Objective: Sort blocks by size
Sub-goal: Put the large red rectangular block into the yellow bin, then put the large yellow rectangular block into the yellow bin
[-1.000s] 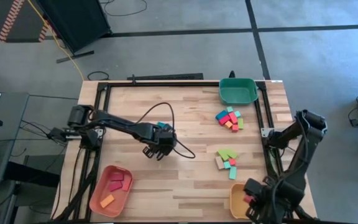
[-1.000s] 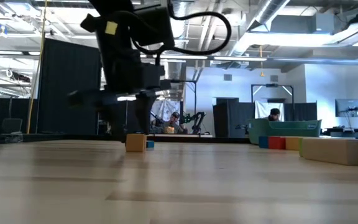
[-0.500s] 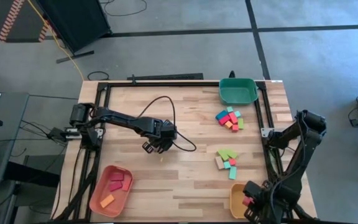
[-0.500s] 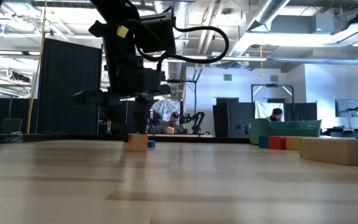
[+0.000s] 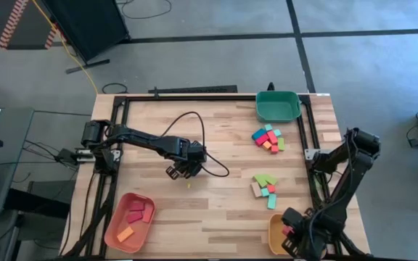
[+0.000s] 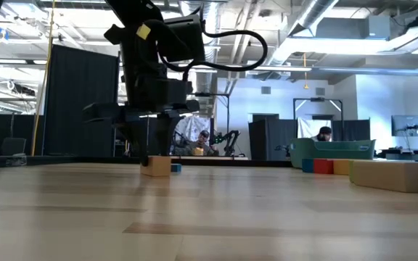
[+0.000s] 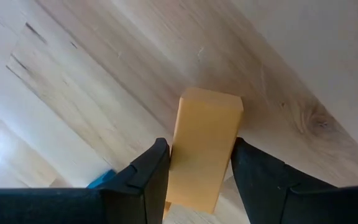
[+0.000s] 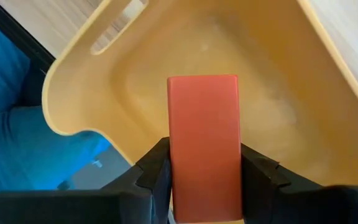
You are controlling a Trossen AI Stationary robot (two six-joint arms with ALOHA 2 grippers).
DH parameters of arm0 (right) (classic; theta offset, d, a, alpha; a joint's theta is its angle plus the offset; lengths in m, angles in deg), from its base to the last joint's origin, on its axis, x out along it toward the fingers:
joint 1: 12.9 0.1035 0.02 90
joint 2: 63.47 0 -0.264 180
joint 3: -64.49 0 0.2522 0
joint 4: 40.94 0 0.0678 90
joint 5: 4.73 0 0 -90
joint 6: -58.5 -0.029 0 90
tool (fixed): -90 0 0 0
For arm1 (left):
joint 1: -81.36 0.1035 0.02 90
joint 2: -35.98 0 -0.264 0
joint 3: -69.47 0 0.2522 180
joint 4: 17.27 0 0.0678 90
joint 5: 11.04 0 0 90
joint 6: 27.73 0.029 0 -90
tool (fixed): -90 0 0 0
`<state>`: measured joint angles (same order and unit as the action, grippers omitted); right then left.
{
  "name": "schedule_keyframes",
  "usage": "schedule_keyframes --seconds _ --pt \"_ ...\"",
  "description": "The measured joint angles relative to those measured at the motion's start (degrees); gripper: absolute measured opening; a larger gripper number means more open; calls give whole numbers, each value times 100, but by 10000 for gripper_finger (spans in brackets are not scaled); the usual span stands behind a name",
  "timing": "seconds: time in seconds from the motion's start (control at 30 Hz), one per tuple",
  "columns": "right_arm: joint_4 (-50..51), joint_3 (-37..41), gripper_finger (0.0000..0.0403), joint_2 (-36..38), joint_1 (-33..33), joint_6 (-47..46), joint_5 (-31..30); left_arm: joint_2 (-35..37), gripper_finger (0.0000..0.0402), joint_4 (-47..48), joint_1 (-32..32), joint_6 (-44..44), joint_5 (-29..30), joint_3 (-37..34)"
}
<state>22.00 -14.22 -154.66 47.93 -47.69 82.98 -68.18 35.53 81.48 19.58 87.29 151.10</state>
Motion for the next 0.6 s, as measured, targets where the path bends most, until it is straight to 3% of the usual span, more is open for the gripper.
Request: schedule_keyframes --seconds 0.4,0.6 --pt "-2 0 229 0 -23 -29 -1 0 160 35 0 -4 -56 0" --pt "34 -35 239 13 -23 -31 68 2 133 24 45 -67 -248 0"
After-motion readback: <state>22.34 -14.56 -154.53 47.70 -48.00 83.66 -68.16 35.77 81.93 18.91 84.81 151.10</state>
